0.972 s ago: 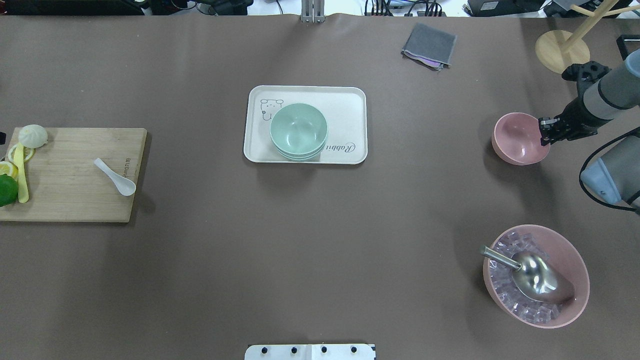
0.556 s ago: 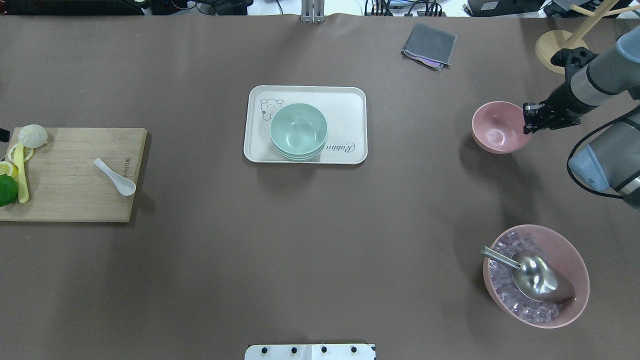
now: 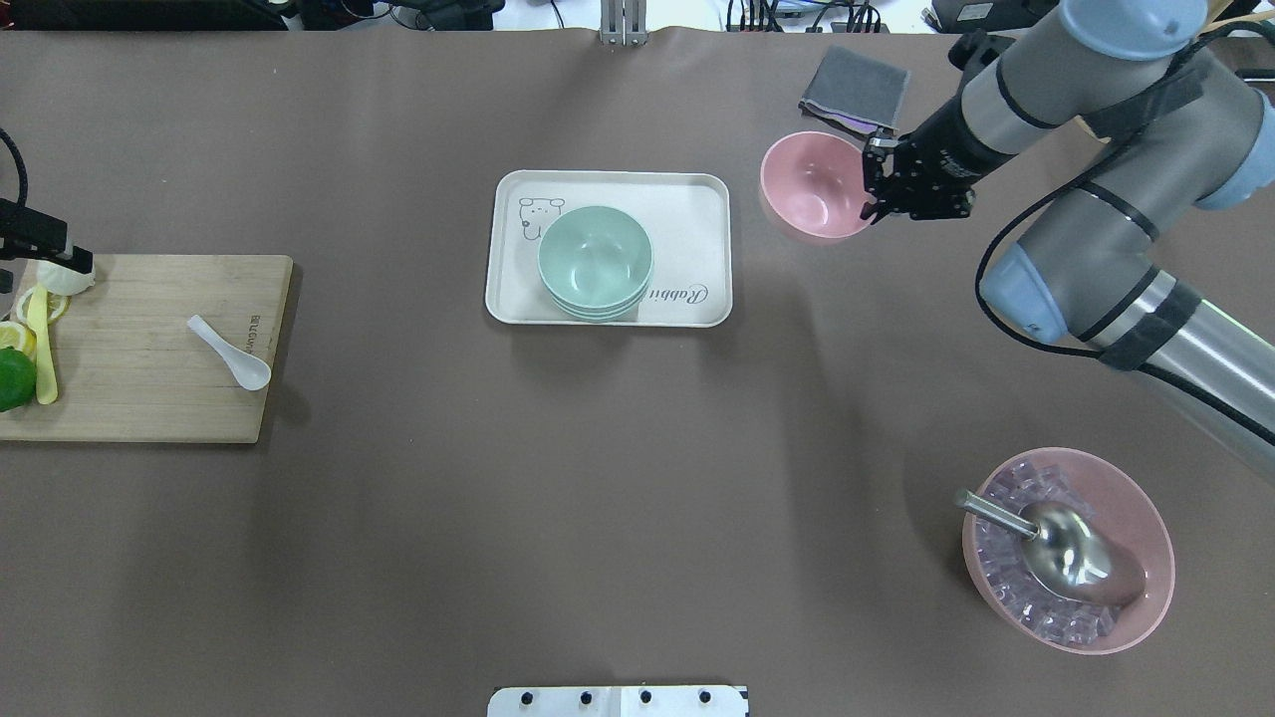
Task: Stack pink bowl on green and place spoon
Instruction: 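Carry the pink bowl onto the green bowl while the left gripper reaches the spoon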
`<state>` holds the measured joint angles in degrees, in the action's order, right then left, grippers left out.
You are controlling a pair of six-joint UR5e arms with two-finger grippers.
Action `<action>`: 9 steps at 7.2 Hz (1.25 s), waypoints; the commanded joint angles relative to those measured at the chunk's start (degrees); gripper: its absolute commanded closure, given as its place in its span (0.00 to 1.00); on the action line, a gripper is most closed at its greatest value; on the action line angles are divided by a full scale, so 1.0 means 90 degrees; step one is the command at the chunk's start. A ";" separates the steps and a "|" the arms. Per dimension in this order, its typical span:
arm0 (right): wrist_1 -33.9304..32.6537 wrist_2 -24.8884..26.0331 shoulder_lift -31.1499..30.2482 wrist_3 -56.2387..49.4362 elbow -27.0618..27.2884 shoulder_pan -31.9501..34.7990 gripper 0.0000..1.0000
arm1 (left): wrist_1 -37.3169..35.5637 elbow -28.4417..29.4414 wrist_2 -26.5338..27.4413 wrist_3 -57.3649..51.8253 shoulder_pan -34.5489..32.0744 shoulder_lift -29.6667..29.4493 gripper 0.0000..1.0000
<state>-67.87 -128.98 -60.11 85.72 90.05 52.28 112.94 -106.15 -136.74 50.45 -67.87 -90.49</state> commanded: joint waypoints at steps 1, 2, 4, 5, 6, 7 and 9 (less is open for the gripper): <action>-0.0036 0.1218 0.1077 0.1699 -0.0052 -0.1136 1.00 | 0.0000 0.0076 0.0028 0.0078 0.0071 -0.0102 0.02; -0.0027 0.1390 0.1586 0.1938 -0.0489 -0.1295 1.00 | 0.0000 0.0115 0.0028 0.0078 0.0080 -0.0102 0.02; 0.0022 0.1829 0.1874 0.1960 -0.0835 -0.1589 1.00 | 0.0010 0.0144 0.0037 0.0078 0.0178 -0.0102 0.02; 0.0022 0.1831 0.1845 0.1989 -0.0845 -0.1629 1.00 | 0.0010 0.0173 0.0037 0.0078 0.0207 -0.0112 0.02; 0.0051 0.1840 0.1758 0.1951 -0.0836 -0.1697 1.00 | 0.0000 0.0193 0.0163 0.0107 0.0333 -0.0160 0.02; 0.0041 0.1831 0.1757 0.1931 -0.0816 -0.1697 1.00 | 0.0000 0.0193 0.0831 0.0910 0.0914 -0.0364 0.02; -0.0017 0.1831 0.1592 0.1941 -0.0534 -0.1649 0.00 | 0.0029 0.0349 0.1589 0.2165 0.1768 -0.0444 0.02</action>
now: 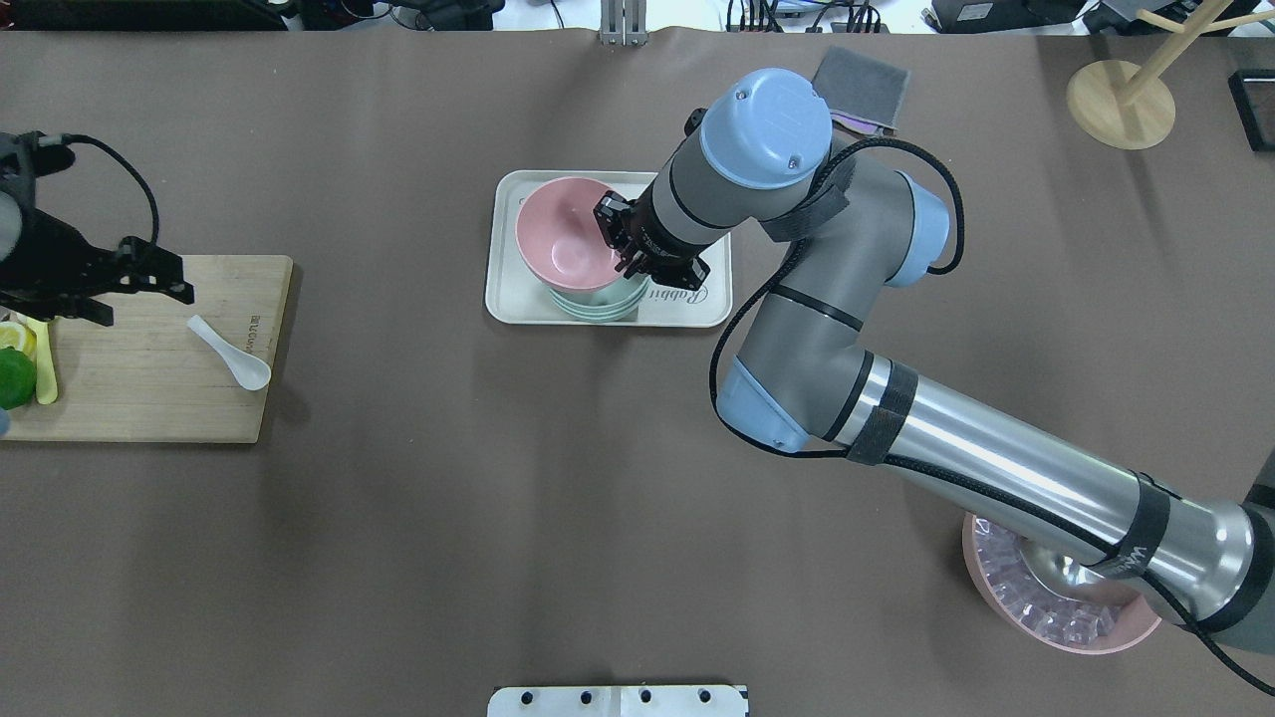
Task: Stack pink bowl on green and place spoon
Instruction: 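Carry the pink bowl onto the green bowl while the left gripper reaches the spoon, then release the pink bowl while the left gripper grasps the white spoon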
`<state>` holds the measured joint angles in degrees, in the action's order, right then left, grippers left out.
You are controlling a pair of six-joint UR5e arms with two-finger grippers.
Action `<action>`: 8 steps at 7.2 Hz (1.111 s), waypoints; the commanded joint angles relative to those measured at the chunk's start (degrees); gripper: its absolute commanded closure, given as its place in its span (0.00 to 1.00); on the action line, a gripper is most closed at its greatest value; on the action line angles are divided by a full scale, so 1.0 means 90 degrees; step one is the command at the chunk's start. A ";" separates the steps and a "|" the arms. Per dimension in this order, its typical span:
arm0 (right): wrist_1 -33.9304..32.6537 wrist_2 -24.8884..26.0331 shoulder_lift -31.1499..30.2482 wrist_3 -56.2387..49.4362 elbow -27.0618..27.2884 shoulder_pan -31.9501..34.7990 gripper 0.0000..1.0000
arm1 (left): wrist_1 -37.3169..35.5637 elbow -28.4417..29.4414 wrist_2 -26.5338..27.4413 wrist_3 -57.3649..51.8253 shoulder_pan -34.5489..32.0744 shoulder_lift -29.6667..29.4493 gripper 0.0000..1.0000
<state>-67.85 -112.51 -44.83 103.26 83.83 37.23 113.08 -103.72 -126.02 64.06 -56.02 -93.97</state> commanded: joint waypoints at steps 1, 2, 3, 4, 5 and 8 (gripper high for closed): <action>-0.0019 0.0030 -0.0097 -0.0008 0.0168 0.0023 0.00 | 0.0004 0.0350 0.0409 0.0878 0.0598 -0.0221 0.03; -0.0010 0.0049 -0.0107 0.0001 0.0178 0.0023 0.00 | 0.0004 0.0807 0.0409 0.1122 0.0638 -0.0571 0.04; -0.0010 0.0050 -0.0116 0.0002 0.0207 0.0023 0.00 | -0.0006 0.0937 0.0409 0.1279 0.0706 -0.0690 0.13; 0.0010 0.0050 -0.0165 0.0002 0.0227 0.0023 0.00 | 0.0004 0.1064 0.0409 0.1280 0.0764 -0.0691 0.21; 0.0010 0.0050 -0.0175 0.0002 0.0227 0.0033 0.00 | 0.0014 0.1191 0.0409 0.1280 0.0784 -0.0711 0.34; 0.0039 0.0098 -0.0282 -0.0008 0.0237 0.0023 0.00 | 0.0004 0.1222 0.0409 0.1329 0.0794 -0.0731 0.79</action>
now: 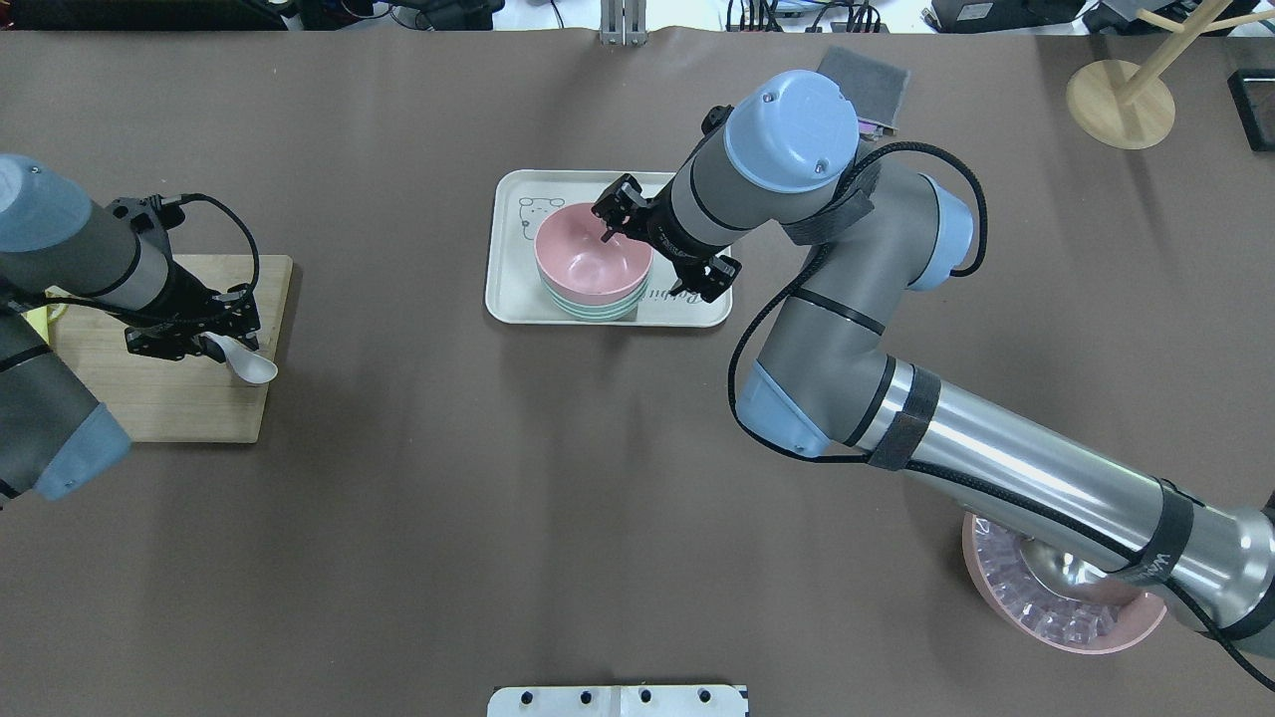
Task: Stack pink bowl on green and place spoon
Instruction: 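Release the pink bowl while the left gripper grasps the white spoon, then carry the white spoon into the pink bowl while the right gripper withdraws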
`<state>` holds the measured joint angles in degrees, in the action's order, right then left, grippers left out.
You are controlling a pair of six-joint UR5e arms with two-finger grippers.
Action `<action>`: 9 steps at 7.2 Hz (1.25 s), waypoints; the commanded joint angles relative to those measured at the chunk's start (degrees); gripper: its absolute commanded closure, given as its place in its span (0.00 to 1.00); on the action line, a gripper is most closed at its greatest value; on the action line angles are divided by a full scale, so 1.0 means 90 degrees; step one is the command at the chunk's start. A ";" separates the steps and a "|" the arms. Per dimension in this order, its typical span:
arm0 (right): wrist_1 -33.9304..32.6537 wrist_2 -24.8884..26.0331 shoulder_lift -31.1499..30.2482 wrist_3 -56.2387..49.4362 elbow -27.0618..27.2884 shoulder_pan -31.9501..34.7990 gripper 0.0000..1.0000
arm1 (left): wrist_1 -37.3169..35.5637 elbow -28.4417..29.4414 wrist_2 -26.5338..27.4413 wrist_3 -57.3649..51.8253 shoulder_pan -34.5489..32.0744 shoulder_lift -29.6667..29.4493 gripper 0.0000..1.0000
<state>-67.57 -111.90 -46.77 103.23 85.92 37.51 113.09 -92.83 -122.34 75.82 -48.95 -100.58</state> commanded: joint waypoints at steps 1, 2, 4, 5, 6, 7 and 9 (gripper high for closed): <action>0.0018 0.0099 -0.0076 -0.0015 0.0013 -0.0007 0.00 | 0.0003 0.0021 -0.0010 0.0043 0.0000 0.0013 0.93; 0.0008 0.0109 -0.0086 -0.0025 0.0014 -0.0007 0.00 | -0.0016 -0.0027 -0.0097 0.0033 0.0009 -0.0026 1.00; -0.0002 0.0003 -0.0396 -0.0073 0.0343 0.0109 0.00 | -0.0094 -0.0202 -0.0883 0.0275 -0.0078 -0.0588 1.00; -0.0031 -0.0201 -0.0930 -0.0480 0.0819 0.0313 0.00 | -0.0462 -0.0281 -0.0898 0.0703 -0.0098 -0.1259 1.00; -0.0051 -0.0638 -0.1448 -0.0996 0.1153 0.0682 0.00 | -0.0736 -0.0117 -0.0840 0.0997 -0.0050 -0.1991 1.00; -0.0041 -0.1204 -0.1879 -0.1562 0.1272 0.1189 0.00 | -0.0729 0.0416 -0.0849 0.1570 -0.0011 -0.2859 1.00; -0.0031 -0.1696 -0.2535 -0.2589 0.1400 0.1739 0.00 | -0.0573 0.1734 -0.0453 0.1887 0.0116 -0.4297 1.00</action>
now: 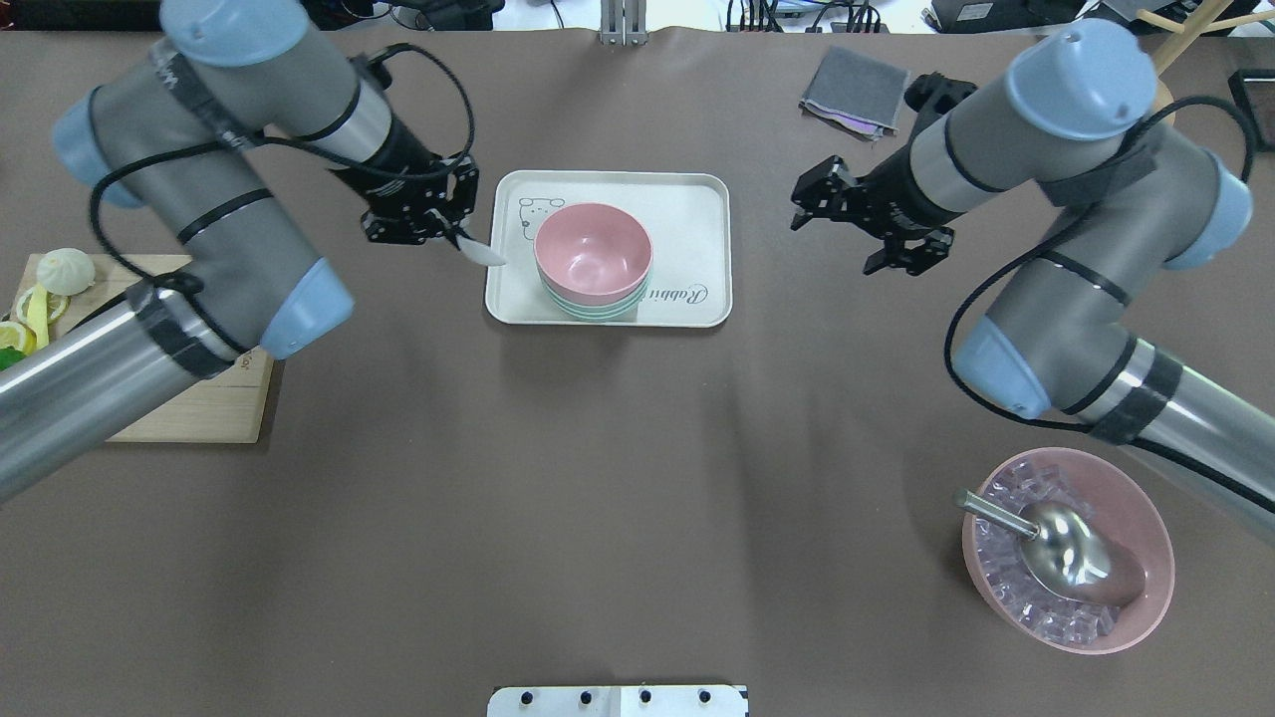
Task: Stack pink bowl on green and place spoon
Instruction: 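Carry the white spoon into the pink bowl while the right gripper withdraws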
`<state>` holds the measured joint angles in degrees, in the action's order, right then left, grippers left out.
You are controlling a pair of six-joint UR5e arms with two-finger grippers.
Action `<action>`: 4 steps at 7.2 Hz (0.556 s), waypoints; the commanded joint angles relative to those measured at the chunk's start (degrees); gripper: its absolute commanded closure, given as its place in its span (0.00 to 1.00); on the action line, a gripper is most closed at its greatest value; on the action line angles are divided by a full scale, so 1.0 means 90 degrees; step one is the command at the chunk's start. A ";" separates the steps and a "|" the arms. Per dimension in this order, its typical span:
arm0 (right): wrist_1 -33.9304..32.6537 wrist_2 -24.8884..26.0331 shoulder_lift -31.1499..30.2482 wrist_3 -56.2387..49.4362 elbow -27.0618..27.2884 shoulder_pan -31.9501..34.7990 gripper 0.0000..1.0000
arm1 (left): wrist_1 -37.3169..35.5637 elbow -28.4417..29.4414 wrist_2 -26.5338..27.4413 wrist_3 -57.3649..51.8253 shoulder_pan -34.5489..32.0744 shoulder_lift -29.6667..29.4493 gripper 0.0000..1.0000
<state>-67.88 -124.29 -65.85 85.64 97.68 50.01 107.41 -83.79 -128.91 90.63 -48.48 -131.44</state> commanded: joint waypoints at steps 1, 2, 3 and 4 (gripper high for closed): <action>0.0023 -0.0388 -0.0756 -0.1084 0.0152 0.0477 0.00 | 0.0493 0.0901 0.0503 0.0252 0.0132 -0.0942 1.00; 0.0043 -0.0389 -0.0982 -0.1533 0.0162 0.0537 0.00 | 0.0816 0.1047 0.0756 0.0252 0.0268 -0.0953 1.00; 0.0033 -0.0379 -0.0984 -0.1566 0.0133 0.0528 0.00 | 0.0858 0.1029 0.0991 0.0252 0.0550 -0.0953 0.49; 0.0033 -0.0370 -0.0984 -0.1567 0.0133 0.0527 0.00 | 0.0830 0.0923 0.1022 0.0252 0.0659 -0.0933 0.03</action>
<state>-67.59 -127.66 -74.34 72.28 98.93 54.65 114.51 -74.98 -120.92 92.87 -44.24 -139.85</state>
